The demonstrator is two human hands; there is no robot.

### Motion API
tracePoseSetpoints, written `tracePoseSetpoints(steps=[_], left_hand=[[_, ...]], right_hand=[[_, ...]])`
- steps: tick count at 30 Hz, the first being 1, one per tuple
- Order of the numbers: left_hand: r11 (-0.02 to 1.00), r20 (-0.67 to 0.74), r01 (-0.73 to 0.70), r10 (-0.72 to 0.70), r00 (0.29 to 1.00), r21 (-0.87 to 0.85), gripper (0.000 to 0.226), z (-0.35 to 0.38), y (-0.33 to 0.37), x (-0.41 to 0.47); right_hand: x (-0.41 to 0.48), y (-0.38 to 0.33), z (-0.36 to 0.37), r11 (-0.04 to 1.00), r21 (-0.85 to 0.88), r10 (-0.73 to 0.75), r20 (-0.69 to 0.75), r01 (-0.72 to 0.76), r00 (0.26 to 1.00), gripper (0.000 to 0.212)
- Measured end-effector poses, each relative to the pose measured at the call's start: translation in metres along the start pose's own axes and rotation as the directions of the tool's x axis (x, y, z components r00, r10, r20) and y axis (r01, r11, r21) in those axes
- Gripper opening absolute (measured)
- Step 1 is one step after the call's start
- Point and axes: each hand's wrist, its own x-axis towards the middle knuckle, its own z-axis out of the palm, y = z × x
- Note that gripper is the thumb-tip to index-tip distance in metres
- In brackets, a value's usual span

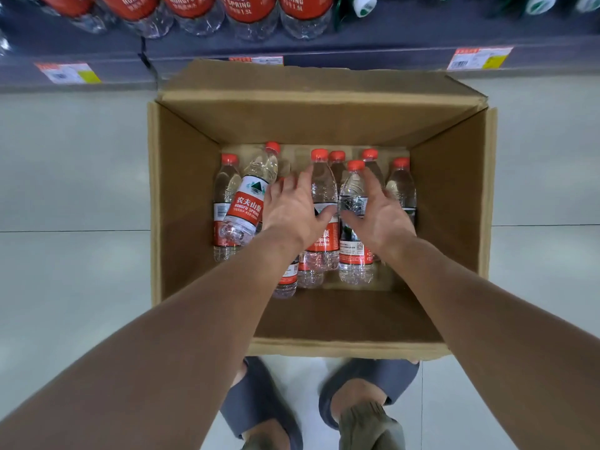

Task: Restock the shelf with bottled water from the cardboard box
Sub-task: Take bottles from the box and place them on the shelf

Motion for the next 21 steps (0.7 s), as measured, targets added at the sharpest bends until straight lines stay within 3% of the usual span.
tracePoseSetpoints(steps=[4, 9, 16, 21], left_hand=[[0.995, 0.040, 0.073, -0.071, 0.997, -0.069, 0.101, 0.007, 0.000, 0.015], [0.998, 0.072, 0.064, -0.063, 0.995, -0.016, 0.103, 0.010, -0.005, 0.032], [0.987, 0.340, 0.128, -0.153, 0.928, 0.094, 0.114, -0.014, -0.001, 0.054], [0.980, 0.222, 0.187, -0.166, 0.961, -0.075, 0.111, -0.012, 0.005, 0.039]], right_hand=[[0.015, -0.001, 0.005, 0.988, 0.138, 0.072, -0.050, -0.065, 0.996, 0.098], [0.034, -0.002, 0.006, 0.981, 0.117, 0.149, 0.036, -0.152, 0.988, 0.088], [0.042, 0.004, 0.003, 0.959, 0.196, 0.192, 0.085, -0.206, 0.978, 0.085], [0.030, 0.010, -0.004, 0.899, 0.370, 0.224, 0.067, -0.233, 0.972, 0.076]])
